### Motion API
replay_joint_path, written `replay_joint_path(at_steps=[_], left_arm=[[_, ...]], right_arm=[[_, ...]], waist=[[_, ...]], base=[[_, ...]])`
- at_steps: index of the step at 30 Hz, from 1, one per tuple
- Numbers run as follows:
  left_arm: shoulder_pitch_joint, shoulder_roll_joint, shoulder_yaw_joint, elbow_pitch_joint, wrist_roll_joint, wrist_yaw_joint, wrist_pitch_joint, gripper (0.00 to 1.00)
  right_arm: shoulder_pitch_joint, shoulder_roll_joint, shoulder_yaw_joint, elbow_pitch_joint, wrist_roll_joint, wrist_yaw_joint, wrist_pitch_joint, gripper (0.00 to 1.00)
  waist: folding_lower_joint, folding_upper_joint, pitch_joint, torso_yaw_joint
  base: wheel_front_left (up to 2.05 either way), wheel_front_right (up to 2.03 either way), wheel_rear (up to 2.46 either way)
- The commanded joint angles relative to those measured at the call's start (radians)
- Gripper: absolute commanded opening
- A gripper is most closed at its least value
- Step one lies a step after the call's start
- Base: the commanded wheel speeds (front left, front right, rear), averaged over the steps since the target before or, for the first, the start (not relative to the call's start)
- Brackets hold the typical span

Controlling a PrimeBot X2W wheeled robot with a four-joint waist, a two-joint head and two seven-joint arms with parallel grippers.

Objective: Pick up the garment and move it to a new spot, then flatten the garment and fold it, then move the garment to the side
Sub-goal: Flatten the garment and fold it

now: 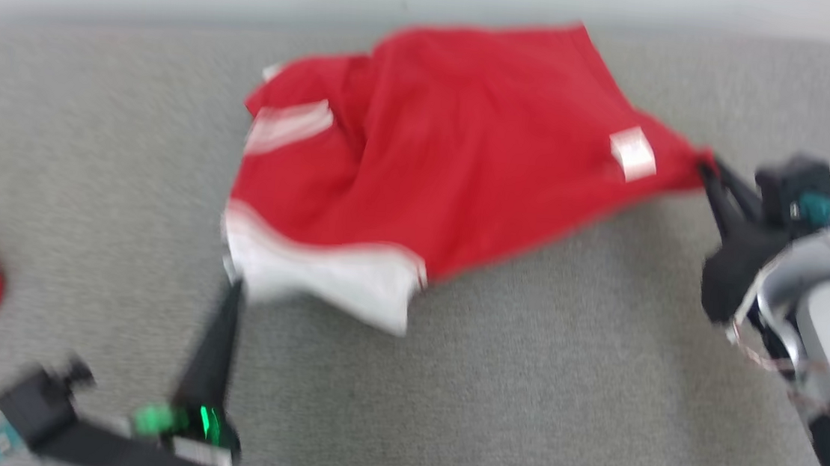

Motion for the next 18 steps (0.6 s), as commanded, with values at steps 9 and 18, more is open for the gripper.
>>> replay_joint_path(at_steps=[9, 18], left_arm=[[0.316, 0.063, -0.064, -0.072, -0.244, -0.002, 0.16, 0.0], [0.468, 0.153, -0.038, -0.054, -0.359, 0.041, 0.23, 0.0]], right_arm=[[0.394, -0.028, -0.199, -0.241, 0.048, -0.002, 0.273, 0.0], [0.698, 0.066, -0.398, -0.468, 0.01, -0.002, 0.431, 0.0]], waist=[[0.0006, 0.0003, -0.191, 0.084], [0.0006, 0.0003, -0.213, 0.084]], base=[[0.0, 0.0, 0.0], [0.0, 0.0, 0.0]])
